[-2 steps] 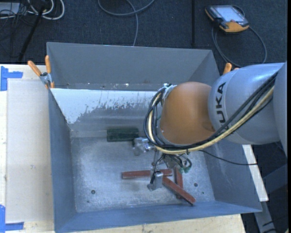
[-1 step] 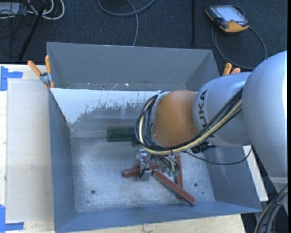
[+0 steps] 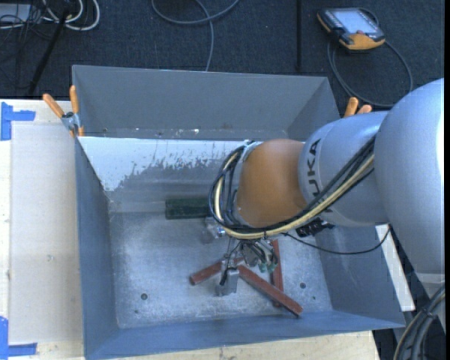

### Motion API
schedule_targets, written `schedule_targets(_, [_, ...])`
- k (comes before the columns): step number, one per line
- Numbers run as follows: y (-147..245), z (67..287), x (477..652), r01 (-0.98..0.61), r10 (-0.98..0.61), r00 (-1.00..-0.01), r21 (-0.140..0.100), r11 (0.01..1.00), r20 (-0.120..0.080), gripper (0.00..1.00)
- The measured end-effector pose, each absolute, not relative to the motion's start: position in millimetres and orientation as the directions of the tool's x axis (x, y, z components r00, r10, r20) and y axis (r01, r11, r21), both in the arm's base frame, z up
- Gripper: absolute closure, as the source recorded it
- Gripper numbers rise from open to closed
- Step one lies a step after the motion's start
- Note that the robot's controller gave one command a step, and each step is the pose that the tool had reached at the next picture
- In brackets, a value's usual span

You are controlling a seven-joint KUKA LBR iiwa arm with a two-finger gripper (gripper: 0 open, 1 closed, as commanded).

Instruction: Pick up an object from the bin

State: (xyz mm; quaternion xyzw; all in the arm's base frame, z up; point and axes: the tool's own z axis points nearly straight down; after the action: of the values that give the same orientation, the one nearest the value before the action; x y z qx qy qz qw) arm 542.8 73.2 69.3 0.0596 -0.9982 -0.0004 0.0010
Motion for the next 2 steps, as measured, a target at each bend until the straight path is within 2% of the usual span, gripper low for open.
schedule_targets(1, [73.0, 69.7, 543.0, -0.117, -0.117, -0.993, 0.001, 0.993, 0.002, 1.00])
schedule_targets(2, [73.0, 69.5, 543.0, -0.116, -0.116, -0.993, 0.001, 0.993, 0.002, 0.00])
